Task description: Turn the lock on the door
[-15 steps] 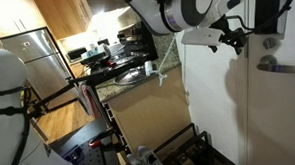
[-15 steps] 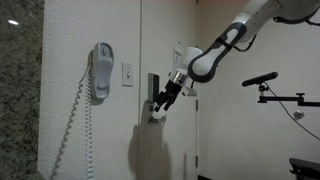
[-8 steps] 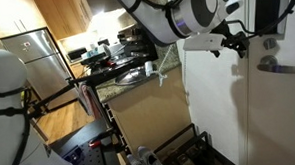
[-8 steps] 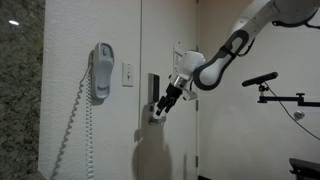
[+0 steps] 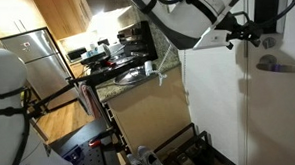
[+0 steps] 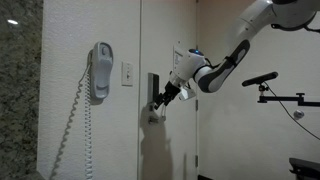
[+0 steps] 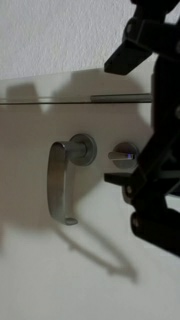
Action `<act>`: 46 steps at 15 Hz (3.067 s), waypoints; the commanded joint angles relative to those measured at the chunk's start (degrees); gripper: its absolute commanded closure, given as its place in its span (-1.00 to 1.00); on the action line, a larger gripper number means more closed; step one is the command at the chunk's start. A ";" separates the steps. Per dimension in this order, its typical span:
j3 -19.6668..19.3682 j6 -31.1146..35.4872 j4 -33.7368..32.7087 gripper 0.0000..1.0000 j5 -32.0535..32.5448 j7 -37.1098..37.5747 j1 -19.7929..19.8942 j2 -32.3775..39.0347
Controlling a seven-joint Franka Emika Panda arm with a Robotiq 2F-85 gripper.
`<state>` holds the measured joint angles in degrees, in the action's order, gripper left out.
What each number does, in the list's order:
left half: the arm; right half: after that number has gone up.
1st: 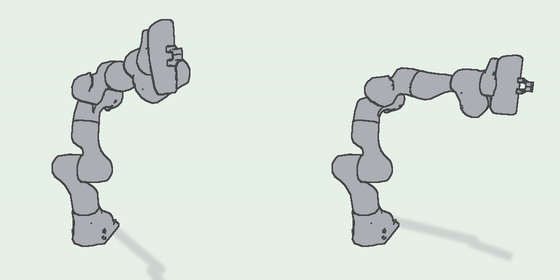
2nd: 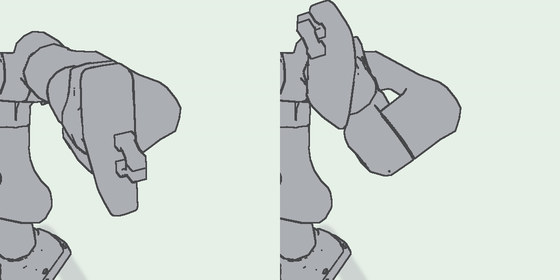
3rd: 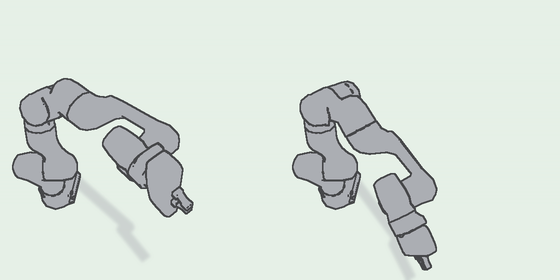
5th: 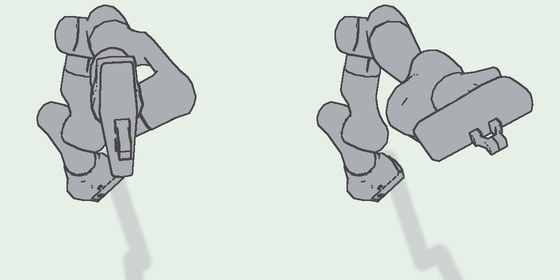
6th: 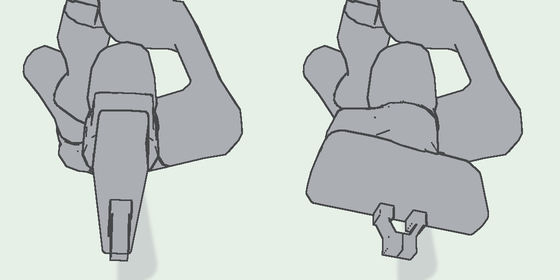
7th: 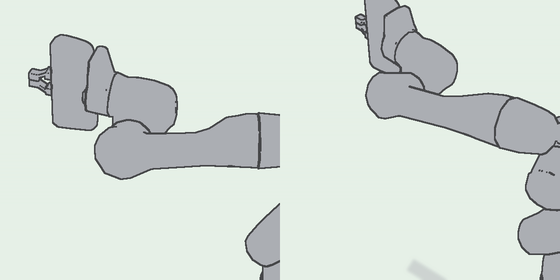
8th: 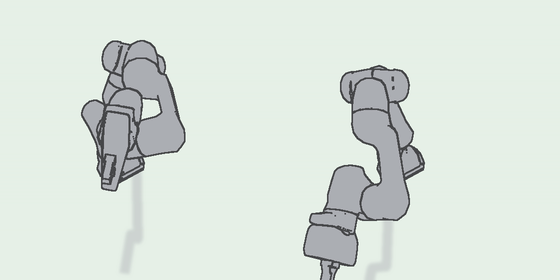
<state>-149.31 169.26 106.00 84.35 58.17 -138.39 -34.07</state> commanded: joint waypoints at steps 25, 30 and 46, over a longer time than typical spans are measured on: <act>3.10 -6.01 -4.02 -1.00 40.64 38.73 0.48 -5.87; 5.51 -6.76 -3.73 -1.00 49.03 47.45 2.90 -5.33; 9.35 -5.89 -8.15 -1.00 50.14 48.56 5.89 -7.56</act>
<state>-140.76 163.86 99.55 134.26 106.24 -131.80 -40.86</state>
